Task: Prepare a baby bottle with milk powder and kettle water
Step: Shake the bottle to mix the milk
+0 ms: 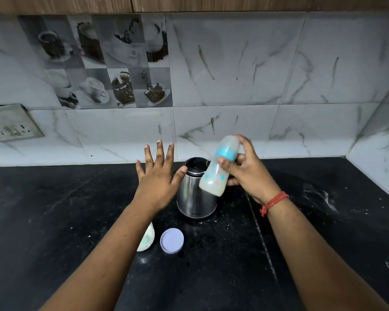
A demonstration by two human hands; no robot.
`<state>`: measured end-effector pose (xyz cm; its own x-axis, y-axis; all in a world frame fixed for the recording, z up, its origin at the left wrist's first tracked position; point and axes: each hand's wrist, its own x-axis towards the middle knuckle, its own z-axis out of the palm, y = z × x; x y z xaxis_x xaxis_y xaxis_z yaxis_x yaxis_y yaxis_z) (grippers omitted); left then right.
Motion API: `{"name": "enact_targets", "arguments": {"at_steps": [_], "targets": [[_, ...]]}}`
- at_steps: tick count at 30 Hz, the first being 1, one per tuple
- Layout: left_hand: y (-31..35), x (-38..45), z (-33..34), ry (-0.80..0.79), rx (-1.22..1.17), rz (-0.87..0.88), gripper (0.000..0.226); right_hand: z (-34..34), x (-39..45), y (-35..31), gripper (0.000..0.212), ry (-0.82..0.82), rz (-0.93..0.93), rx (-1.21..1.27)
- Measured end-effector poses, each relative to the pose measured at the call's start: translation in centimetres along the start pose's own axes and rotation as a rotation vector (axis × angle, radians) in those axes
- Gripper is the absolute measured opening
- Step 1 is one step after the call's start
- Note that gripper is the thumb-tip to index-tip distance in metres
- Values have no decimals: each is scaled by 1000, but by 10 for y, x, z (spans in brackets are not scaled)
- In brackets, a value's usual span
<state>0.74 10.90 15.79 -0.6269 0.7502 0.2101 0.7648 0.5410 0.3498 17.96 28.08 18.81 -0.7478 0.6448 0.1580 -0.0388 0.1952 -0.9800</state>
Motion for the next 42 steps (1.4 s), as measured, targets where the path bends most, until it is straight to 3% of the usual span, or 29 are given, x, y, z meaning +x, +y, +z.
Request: {"name": "enact_targets", "arguments": {"at_steps": [2, 5, 9, 12, 15, 18, 22, 25, 29, 32, 36, 39, 42], "targets": [[1, 1, 0, -2, -11, -6, 85, -1, -1, -1, 73, 84, -45, 33], [0, 0, 0, -7, 9, 2, 86, 4, -4, -6, 75, -106, -45, -94], [-3, 1, -1, 12, -14, -1, 85, 1, -2, -5, 65, 68, -77, 28], [-1, 0, -4, 10, 2, -1, 85, 3, -4, -5, 65, -100, -28, -64], [0, 1, -4, 7, -19, -8, 86, 1, -2, -6, 61, 90, -58, 71], [-1, 0, -3, 7, 2, -3, 86, 3, -2, -9, 64, -61, -24, -38], [-4, 1, 0, 25, -18, 6, 96, -3, -1, -6, 63, 113, -60, 46], [-6, 0, 1, 24, -4, 16, 101, -1, -3, -9, 63, -60, -35, -108], [-4, 1, 1, 32, -22, 19, 101, -6, -3, -10, 63, 131, -59, 28], [-4, 0, 1, 24, -7, 23, 100, -3, -5, -11, 62, -33, -16, -86], [-2, 0, 2, 15, -11, 21, 94, -5, -4, -8, 61, 102, -14, 20], [-3, -1, 2, 15, 7, 22, 95, -1, -5, -10, 65, -66, 31, -65], [-2, -1, 3, 11, -9, 11, 99, -3, -3, -11, 57, 124, -22, 36]]}}
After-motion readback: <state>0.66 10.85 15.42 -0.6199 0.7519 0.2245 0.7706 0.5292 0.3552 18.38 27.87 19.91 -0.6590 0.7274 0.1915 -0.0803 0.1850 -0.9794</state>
